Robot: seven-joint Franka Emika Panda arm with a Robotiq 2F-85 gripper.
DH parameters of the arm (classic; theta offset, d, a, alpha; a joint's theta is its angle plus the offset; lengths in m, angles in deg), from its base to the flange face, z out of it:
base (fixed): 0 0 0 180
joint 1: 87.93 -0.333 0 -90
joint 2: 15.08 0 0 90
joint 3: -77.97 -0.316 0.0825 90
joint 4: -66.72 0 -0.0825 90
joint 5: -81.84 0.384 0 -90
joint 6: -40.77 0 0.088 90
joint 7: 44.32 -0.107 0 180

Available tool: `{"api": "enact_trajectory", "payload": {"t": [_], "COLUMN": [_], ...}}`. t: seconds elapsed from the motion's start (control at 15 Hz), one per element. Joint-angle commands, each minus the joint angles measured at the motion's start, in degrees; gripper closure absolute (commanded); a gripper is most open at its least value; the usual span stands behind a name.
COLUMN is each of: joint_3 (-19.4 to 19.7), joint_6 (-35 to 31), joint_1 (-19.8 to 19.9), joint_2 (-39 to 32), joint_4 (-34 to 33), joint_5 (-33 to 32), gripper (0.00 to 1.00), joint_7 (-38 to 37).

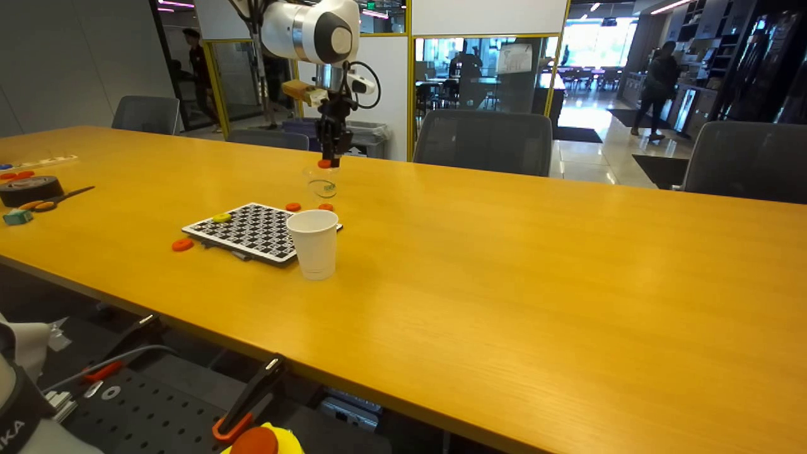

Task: Put one round orange block in the clear cup then put a round yellow block in the white cup, then put two round orange blocks in the clear cup and put the last round yellow block in the white cup

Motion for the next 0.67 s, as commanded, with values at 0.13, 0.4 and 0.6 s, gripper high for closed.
{"api": "enact_trajectory", "payload": {"t": [0.13,0.4,0.6], "joint_3": [-0.3,-0.4,-0.3], "joint_6": [2.2,1.4,0.1], "joint_1": [0.2,0.2,-0.4], "joint_2": [-0.4,0.1,2.1], "joint_4": [-1.9,-1.4,0.7], "joint_5": [1.2,1.3,0.7], "gripper": [0.35,0.13,0.0], "joint_7": [1.5,1.6,1.4]}}
